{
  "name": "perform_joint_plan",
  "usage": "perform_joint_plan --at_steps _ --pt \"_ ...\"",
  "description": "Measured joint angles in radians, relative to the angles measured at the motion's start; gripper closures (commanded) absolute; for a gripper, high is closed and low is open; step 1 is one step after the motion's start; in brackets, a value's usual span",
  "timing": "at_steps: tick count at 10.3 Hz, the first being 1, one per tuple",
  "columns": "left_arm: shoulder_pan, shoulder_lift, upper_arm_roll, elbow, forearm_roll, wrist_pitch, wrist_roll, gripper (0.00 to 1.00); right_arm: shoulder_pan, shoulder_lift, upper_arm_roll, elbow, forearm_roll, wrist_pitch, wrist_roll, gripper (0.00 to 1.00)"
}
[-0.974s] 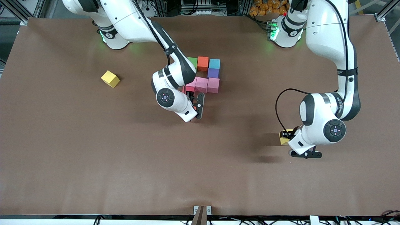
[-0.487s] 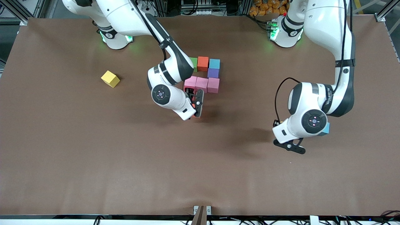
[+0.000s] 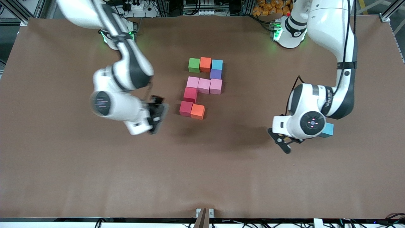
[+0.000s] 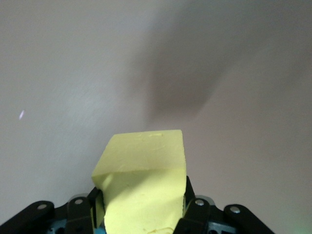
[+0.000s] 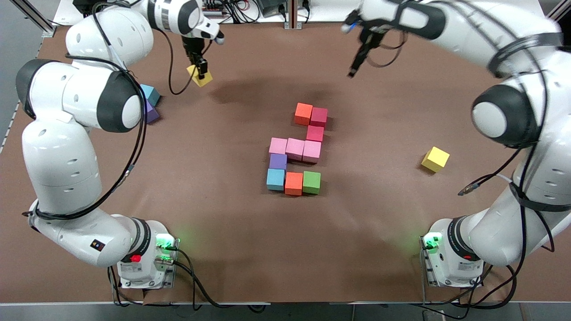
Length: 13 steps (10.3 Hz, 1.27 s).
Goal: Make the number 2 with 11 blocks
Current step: 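Carry yellow to the shape with the left gripper while the right gripper withdraws, then lower the yellow cube beside the orange cube with the left gripper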
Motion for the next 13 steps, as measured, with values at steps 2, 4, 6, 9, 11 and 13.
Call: perform_joint_plan --at_steps 2,4,6,9,11,13 --pt "-0.015 0.0 -0.082 0.007 0.039 0.002 0.007 1.0 -0.117 -0.09 0.0 0.001 -0.094 -0.105 0.024 0.0" --pt "-0.054 0.004 -0.127 0.007 0.065 0.015 0.007 1.0 -0.233 -0.168 0.0 0.01 -0.146 -0.217 0.044 0.0" --pt "-0.121 0.018 -0.137 0.006 0.065 0.029 0.003 1.0 -0.322 -0.229 -0.001 0.04 -0.214 -0.335 0.19 0.0" --pt "-0.241 0.08 -0.137 0.007 0.067 0.095 -0.013 1.0 -0.337 -0.295 0.005 0.087 -0.277 -0.497 0.478 0.0" --pt "-0.283 0.106 -0.137 0.009 0.077 0.135 -0.012 1.0 -0.337 -0.309 0.008 0.088 -0.282 -0.531 0.597 0.0" --pt "-0.324 0.12 -0.137 0.01 0.083 0.182 -0.011 1.0 -0.337 -0.31 0.013 0.089 -0.282 -0.543 0.664 0.0"
